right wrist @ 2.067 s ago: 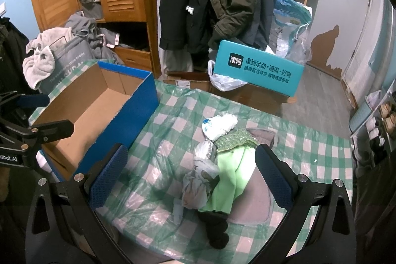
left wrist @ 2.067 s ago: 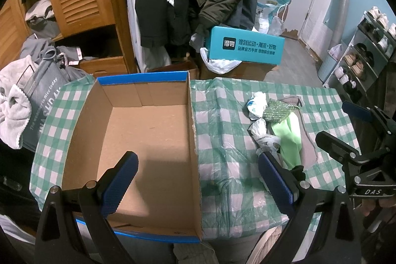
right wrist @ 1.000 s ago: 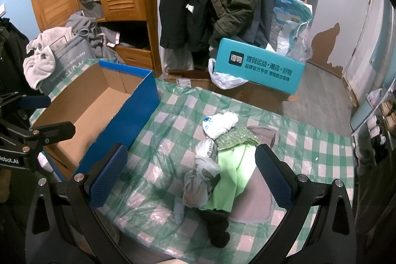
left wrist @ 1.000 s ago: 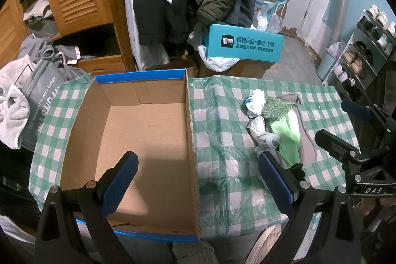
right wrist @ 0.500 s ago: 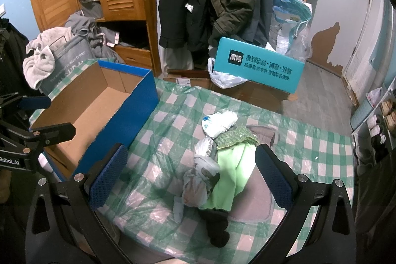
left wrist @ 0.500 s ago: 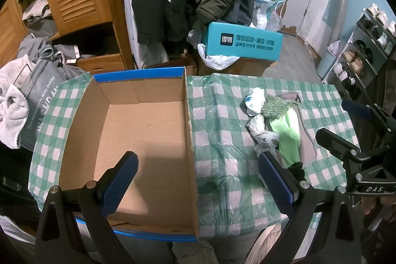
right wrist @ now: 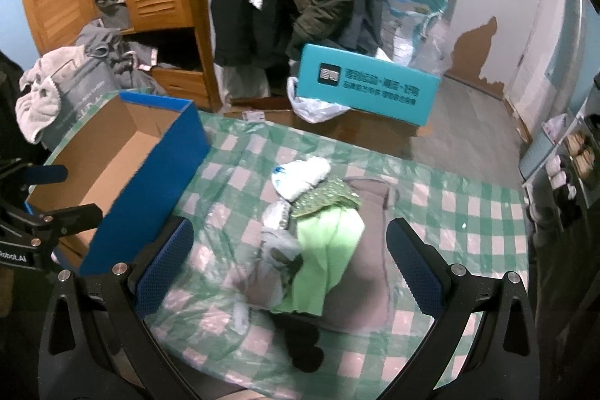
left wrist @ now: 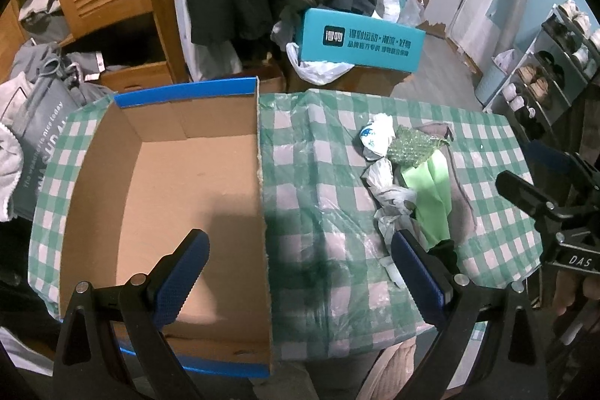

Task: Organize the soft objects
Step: 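Move the left tool to the white plastic bundle while the right tool approaches the grey fleece sock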

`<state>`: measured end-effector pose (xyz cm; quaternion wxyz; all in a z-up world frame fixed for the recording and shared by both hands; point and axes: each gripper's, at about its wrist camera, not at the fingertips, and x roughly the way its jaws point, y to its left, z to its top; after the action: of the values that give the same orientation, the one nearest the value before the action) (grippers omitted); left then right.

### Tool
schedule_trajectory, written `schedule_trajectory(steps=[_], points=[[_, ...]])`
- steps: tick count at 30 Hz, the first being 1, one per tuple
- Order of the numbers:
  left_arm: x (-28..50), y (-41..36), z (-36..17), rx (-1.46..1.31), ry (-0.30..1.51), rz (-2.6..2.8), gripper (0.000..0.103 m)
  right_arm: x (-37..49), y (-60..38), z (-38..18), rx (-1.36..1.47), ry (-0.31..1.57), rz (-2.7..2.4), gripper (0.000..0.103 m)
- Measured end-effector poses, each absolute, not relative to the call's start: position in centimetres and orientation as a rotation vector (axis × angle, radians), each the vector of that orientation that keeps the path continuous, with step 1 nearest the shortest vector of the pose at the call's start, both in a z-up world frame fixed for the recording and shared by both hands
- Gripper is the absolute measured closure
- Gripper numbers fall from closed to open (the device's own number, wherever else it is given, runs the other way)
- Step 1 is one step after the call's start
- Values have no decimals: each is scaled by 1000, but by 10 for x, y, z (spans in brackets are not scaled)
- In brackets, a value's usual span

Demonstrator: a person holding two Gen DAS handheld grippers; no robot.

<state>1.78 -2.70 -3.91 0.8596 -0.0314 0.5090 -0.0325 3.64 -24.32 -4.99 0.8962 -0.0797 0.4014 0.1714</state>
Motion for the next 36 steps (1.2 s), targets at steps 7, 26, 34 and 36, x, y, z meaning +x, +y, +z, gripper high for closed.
schedule_trajectory(steps=[7,26,34,36], points=[[34,-42,-46,-39,1101,-79,4,50,-264,-59,-144,871,312,2],[75,-87,-88,-15,1207,-126,4,89,-317,-107,-82,1006,187,2],[92,-100,-113,-25,1255,-130,4,97,-326,-126,-81,1042,172,2],[94,-103,-118,-21,1262,-129,4,98,-327,-130,-82,1054,172,2]])
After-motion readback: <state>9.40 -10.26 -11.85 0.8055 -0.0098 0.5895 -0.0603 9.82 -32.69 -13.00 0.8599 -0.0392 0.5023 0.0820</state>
